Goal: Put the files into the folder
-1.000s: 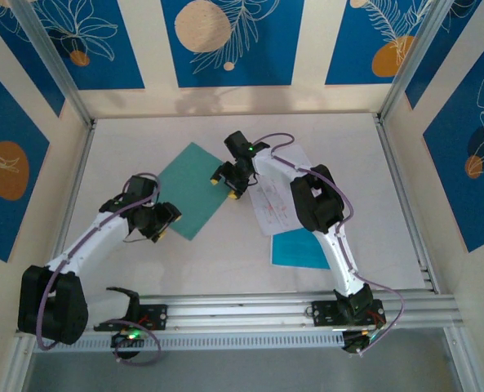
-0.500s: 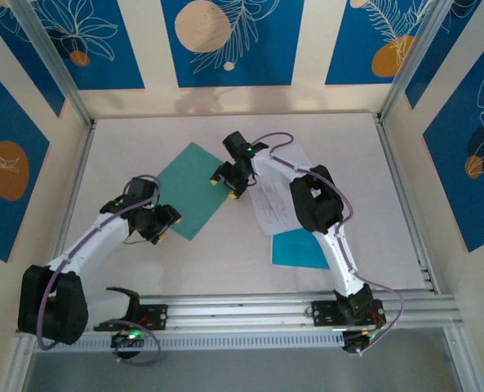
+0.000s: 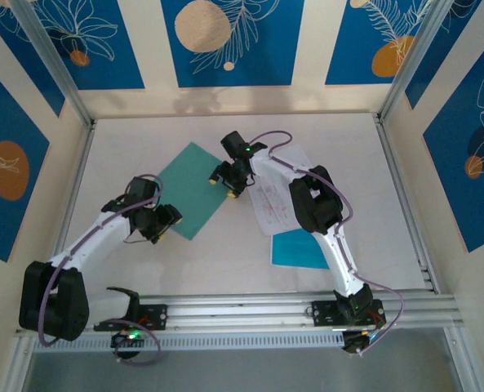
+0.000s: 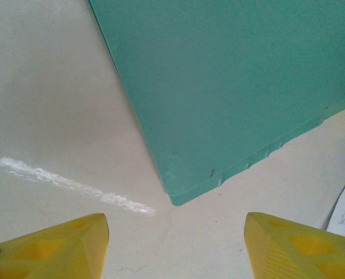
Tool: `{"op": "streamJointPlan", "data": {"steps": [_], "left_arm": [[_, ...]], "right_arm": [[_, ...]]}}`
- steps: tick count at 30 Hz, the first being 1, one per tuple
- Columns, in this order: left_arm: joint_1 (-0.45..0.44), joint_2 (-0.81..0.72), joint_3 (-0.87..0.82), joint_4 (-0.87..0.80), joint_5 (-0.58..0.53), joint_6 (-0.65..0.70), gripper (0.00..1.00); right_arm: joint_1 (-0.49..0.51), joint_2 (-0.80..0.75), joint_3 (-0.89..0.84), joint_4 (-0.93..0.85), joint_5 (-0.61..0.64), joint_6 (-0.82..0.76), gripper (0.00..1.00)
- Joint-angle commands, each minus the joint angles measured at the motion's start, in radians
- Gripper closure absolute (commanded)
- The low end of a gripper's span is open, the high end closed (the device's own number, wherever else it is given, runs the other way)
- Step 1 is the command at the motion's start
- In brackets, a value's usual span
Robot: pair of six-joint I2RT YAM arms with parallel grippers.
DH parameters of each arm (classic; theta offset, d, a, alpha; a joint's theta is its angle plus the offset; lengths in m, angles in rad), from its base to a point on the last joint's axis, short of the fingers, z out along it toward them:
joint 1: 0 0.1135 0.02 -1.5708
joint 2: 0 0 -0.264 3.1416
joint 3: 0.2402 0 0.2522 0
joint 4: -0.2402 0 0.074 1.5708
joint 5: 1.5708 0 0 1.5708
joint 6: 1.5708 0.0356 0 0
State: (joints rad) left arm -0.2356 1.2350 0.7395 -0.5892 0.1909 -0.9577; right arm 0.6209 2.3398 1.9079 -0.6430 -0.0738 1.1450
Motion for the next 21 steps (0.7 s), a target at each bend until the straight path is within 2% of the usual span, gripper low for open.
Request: {"op": "streamJointPlan", "data": {"steps": [1,16,21], "left_arm": [[0.011,0.024,0.02,0.005,-0.003,0.029,0.37],[0.15,0.231,0.103,0.174,0.046,0.085,0.34],[0.17,0.276,0.129,0.153,0.007,0.107,0.34]], "right_arm": [[0.005,-0.01,0.025,-0.017,0.014,-0.017,0.35],[-0.004,0.058,0.023,-0.16,0.022,-0.033,0.36],[-0.009,0.071,0.036,-0.179,0.008,-0.034,0.36]]}}
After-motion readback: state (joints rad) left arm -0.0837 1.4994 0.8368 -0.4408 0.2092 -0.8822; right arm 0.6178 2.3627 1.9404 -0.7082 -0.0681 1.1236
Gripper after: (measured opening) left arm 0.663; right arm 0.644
